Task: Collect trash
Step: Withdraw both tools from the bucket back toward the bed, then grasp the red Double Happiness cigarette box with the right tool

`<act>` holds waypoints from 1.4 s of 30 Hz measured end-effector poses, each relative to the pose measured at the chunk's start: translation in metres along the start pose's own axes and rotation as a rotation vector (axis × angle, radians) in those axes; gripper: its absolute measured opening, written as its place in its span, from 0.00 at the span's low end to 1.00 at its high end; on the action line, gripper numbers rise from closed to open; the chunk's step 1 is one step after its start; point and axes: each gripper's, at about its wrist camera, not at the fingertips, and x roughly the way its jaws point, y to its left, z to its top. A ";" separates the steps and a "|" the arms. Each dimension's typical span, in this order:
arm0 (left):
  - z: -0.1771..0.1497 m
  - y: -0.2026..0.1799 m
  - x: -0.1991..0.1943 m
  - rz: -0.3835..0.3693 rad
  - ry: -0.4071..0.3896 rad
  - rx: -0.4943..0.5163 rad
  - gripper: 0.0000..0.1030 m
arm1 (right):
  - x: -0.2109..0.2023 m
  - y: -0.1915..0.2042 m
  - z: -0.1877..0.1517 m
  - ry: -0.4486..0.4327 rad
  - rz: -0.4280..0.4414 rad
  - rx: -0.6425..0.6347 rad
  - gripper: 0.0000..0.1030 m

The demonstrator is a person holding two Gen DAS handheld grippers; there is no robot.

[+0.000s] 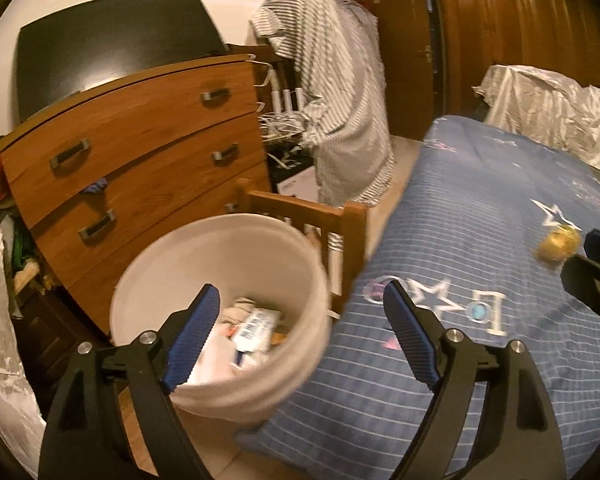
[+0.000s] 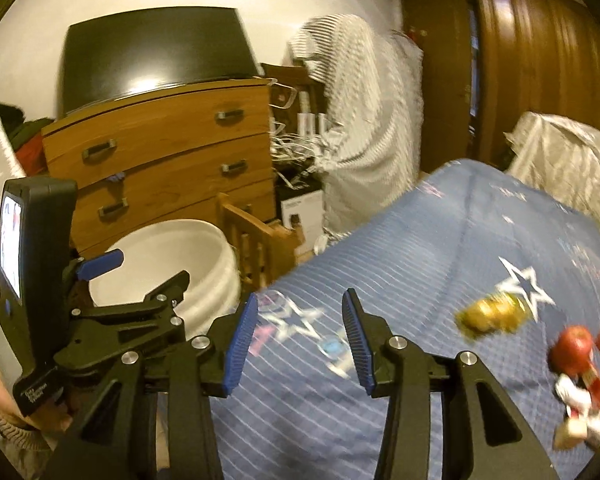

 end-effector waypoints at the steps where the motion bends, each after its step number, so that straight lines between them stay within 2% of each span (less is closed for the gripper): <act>1: -0.002 -0.008 -0.002 -0.014 0.003 0.010 0.80 | -0.005 -0.008 -0.005 0.004 -0.009 0.014 0.46; 13: -0.024 -0.097 -0.022 -0.133 0.033 0.134 0.86 | -0.064 -0.115 -0.080 0.026 -0.138 0.216 0.50; 22: -0.059 -0.179 -0.035 -0.235 0.094 0.280 0.88 | -0.100 -0.187 -0.136 0.025 -0.224 0.366 0.52; 27: -0.078 -0.224 -0.041 -0.298 0.116 0.354 0.88 | -0.124 -0.244 -0.170 -0.002 -0.299 0.482 0.54; 30: -0.083 -0.248 -0.043 -0.335 0.110 0.381 0.88 | -0.139 -0.282 -0.182 -0.029 -0.350 0.547 0.59; 31: -0.083 -0.253 -0.043 -0.342 0.105 0.385 0.88 | -0.143 -0.295 -0.183 -0.042 -0.364 0.561 0.63; 35: -0.077 -0.278 -0.034 -0.368 0.101 0.374 0.88 | -0.136 -0.335 -0.173 -0.045 -0.409 0.545 0.84; 39: -0.072 -0.292 -0.020 -0.378 0.107 0.352 0.88 | -0.097 -0.378 -0.153 0.031 -0.417 0.524 0.87; 42: -0.075 -0.298 -0.004 -0.398 0.171 0.349 0.88 | -0.062 -0.407 -0.146 0.103 -0.404 0.566 0.87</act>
